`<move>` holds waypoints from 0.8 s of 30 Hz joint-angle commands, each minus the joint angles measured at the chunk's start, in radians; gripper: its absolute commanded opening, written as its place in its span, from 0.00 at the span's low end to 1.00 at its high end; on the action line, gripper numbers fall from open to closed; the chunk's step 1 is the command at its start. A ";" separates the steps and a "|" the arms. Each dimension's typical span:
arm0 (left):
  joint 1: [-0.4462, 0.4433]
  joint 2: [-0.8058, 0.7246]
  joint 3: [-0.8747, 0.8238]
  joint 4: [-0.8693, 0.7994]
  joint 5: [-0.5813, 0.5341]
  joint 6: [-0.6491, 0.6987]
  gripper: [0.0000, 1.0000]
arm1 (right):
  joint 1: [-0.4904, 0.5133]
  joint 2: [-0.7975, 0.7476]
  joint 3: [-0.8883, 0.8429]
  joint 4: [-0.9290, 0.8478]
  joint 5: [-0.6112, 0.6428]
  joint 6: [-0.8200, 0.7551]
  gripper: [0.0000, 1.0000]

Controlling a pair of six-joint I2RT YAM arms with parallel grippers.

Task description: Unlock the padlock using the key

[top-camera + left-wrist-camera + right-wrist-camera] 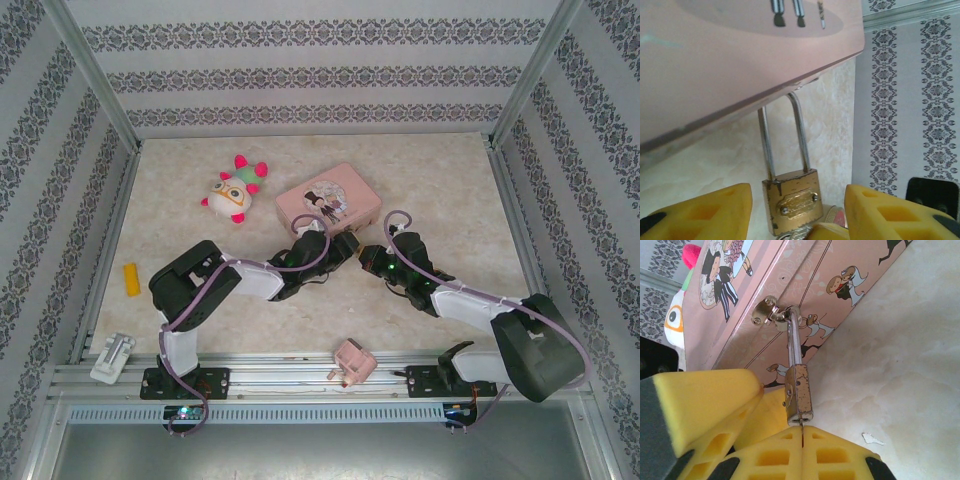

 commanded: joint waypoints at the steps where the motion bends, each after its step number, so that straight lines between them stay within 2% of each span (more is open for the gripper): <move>1: 0.002 0.021 0.019 0.040 0.004 -0.027 0.53 | -0.012 0.015 0.031 0.055 0.005 0.015 0.00; 14: 0.013 0.083 0.058 0.104 0.011 -0.033 0.48 | -0.012 0.045 0.049 0.066 -0.005 0.017 0.00; 17: 0.016 0.096 0.059 0.123 0.018 -0.041 0.42 | -0.012 0.056 0.054 0.069 -0.007 0.017 0.00; 24: 0.018 0.097 0.063 0.126 0.024 -0.034 0.19 | -0.012 0.078 0.062 0.080 -0.011 0.018 0.00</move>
